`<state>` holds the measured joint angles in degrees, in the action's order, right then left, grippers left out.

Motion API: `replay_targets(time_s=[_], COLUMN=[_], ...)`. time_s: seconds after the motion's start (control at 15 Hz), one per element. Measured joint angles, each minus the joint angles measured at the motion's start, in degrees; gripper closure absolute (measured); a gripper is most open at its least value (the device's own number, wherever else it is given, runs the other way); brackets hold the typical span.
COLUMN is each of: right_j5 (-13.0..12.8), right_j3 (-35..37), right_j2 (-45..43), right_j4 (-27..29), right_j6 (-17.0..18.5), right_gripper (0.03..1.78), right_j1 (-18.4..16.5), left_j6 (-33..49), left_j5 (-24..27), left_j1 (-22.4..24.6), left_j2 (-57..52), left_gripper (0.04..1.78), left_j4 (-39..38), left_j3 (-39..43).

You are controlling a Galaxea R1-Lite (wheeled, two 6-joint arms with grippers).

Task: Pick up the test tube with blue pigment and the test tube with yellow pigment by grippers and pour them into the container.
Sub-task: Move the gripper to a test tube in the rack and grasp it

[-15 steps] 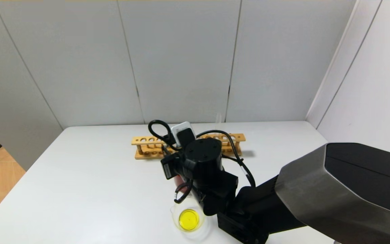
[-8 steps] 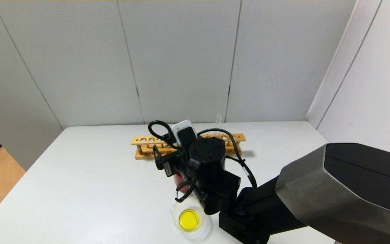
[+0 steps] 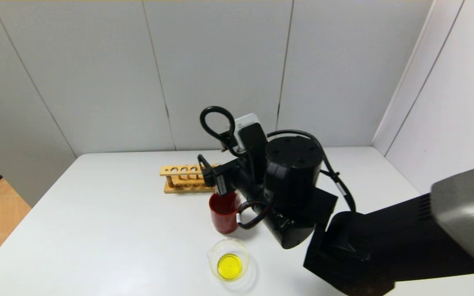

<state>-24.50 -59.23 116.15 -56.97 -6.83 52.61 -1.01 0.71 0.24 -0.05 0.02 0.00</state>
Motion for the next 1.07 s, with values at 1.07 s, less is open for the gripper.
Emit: replay_targets(time_s=[1.07], right_j5=[-0.4], right_j3=[25.2], right_j2=[-16.3], right_j4=[-2.1], right_j6=[5.0], right_gripper=[0.07], right_j1=[-12.7], left_j6=[0.0], left_j5=[0.0], left_j1=[0.0], left_j2=[0.0], left_gripper=[0.07], left_j4=[0.0], left_j3=[0.0])
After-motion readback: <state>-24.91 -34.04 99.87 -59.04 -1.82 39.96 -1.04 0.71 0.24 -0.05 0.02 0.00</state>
